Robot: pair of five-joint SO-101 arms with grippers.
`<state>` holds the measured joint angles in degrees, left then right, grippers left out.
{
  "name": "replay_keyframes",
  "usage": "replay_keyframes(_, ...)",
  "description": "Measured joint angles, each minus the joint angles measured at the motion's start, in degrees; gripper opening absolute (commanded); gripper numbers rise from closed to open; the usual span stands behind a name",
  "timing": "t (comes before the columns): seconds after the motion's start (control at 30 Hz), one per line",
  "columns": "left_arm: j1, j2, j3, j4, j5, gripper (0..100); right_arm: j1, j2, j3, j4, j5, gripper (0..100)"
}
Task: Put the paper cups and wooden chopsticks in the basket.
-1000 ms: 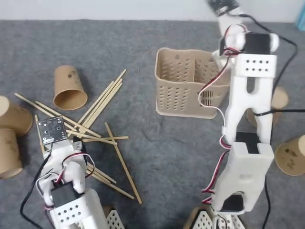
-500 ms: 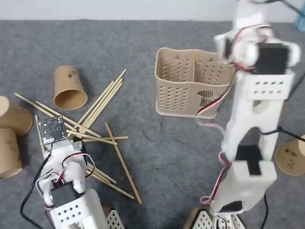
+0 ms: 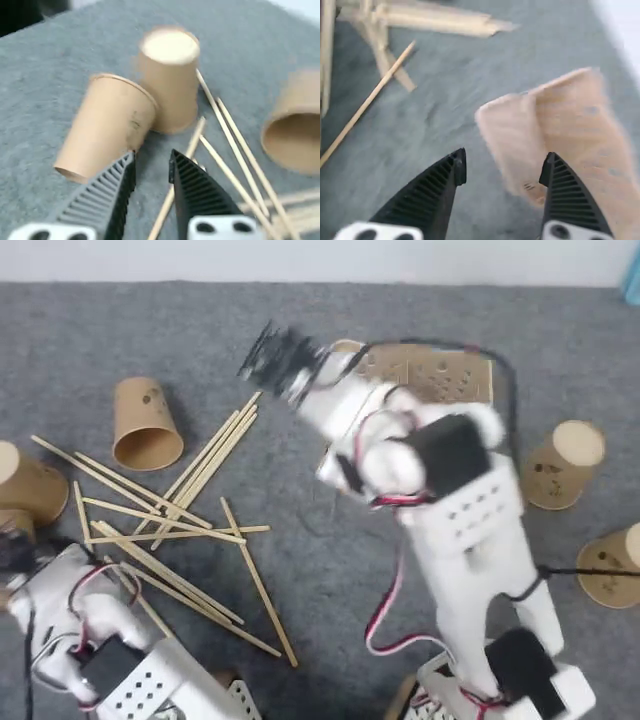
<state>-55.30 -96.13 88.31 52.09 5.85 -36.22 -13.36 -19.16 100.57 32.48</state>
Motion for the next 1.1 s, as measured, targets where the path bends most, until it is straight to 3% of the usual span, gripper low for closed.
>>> replay_keyframes(0.23, -5.3, 0.0, -1.0, -3.7, 0.6, 11, -5.6, 0.1, 22.4, 0.0, 3.6, 24.2)
replay_keyframes(0.47, -8.1, 6.2, -9.8, -4.0, -1.0, 11, -6.9, 0.1, 36.9, 0.0, 4.2, 24.2)
replay_keyframes(0.6, -8.1, 20.4, -18.5, -4.0, -1.5, 11, -4.2, 0.1, 41.6, 0.0, 4.2, 23.6)
replay_keyframes(0.77, -10.5, 44.3, -34.0, -4.0, -1.5, 11, 4.0, 0.0, 47.6, -1.8, 4.2, 8.9)
replay_keyframes(0.93, -12.6, 69.5, -54.3, -3.3, -2.2, 11, 13.5, 0.0, 57.2, -11.1, 4.2, 2.3)
replay_keyframes(1.1, -12.3, 92.7, -78.0, 7.0, -6.9, 11, 19.8, 0.0, 68.3, -24.9, 4.2, 2.0)
